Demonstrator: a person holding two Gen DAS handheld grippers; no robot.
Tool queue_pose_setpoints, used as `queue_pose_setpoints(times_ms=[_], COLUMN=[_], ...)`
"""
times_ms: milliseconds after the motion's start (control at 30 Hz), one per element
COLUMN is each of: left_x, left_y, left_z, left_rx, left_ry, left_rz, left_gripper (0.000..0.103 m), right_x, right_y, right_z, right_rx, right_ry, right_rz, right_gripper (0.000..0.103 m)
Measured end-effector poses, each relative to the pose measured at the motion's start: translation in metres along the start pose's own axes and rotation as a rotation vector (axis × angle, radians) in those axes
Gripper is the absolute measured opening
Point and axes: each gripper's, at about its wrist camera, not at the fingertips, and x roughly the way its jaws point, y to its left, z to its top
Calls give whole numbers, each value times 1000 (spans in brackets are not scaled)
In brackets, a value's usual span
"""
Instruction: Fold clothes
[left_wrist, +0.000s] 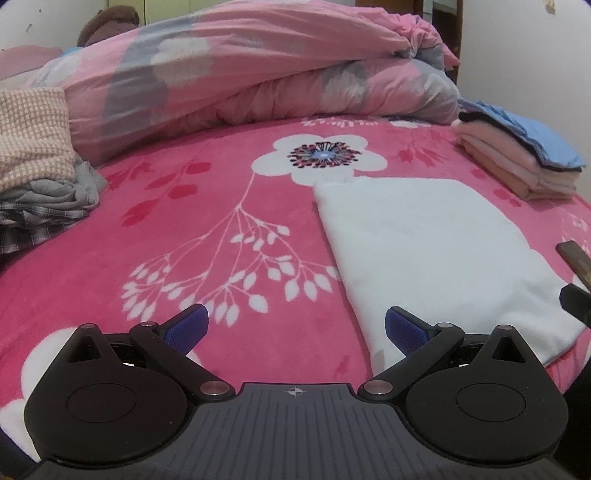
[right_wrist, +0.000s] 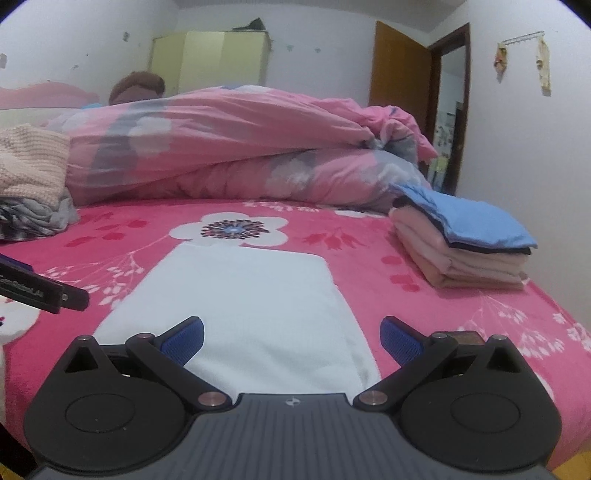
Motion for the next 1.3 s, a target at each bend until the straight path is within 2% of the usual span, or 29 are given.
queue_pose_setpoints(times_ms=[367, 467, 600, 700, 767, 933, 967, 1033, 1167, 1300], left_x=[-5, 0, 19, 31, 37, 44, 46, 49, 58, 59], left_y=[-5, -8, -21, -32, -40, -57, -59, -65, -68, -68], left_z=[-1, 4, 18, 26, 30, 35, 36, 37, 33, 33], left_rx=[21, 15, 32, 55, 74, 109, 115, 127, 128, 118], left_ry=[-37, -21, 38, 50, 53, 46, 48, 54, 85, 95], left_rz=[-27, -44, 6, 15, 23, 41, 43, 49, 56, 61], left_gripper=[103, 103, 103, 103, 103, 102, 102, 101, 101, 102], right_x=[0, -1, 3, 15, 25, 46, 49, 56, 80, 85], right_y=[-6, -13, -24, -30, -32, -30, -29, -27, -22, -21], right_z=[1, 0, 0, 2, 6, 14, 15, 14, -2, -4], right_rx=[51, 92, 124, 120, 112, 77, 69, 62, 31, 27], right_ry=[7, 4, -11, -14, -5, 4, 4, 16, 109, 133], right_rz=[15, 40, 42, 35, 36, 55, 61, 75, 91, 87], right_gripper=[103, 103, 103, 103, 97, 66, 64, 49, 36, 33])
